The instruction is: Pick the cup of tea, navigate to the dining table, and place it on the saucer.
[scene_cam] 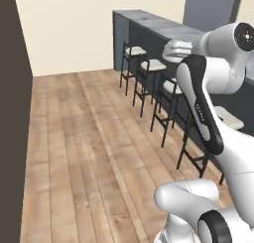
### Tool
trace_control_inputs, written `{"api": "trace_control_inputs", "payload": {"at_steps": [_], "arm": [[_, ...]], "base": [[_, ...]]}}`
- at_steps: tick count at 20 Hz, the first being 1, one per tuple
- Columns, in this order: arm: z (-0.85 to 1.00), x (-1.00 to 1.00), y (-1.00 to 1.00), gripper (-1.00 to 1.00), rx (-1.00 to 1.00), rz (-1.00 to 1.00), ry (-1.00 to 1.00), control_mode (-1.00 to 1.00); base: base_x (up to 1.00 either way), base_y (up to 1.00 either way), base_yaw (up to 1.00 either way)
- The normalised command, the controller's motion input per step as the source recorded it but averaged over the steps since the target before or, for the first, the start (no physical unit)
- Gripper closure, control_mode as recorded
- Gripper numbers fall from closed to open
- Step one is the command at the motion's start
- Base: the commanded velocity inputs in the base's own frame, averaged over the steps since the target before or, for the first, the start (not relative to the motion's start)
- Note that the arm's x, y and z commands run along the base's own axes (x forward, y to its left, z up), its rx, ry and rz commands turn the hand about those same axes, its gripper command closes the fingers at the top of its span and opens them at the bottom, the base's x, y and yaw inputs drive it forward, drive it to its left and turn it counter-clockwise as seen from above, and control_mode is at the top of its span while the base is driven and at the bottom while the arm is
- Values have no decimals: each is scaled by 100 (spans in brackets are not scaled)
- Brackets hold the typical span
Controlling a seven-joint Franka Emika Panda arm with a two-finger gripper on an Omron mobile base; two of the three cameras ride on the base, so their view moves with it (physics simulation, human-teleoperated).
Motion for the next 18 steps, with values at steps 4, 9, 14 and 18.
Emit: {"api": "trace_control_inputs", "payload": {"at_steps": [4, 9, 14, 18], "arm": [[0, 0, 0, 100, 0, 0, 0, 100], [0, 0, 0, 100, 0, 0, 0, 100], [0, 0, 0, 100, 0, 0, 0, 100], [0, 0, 0, 100, 0, 0, 0, 100]], "base": [[100, 66, -38], [100, 86, -30], [100, 96, -26], [100, 80, -30]]}}
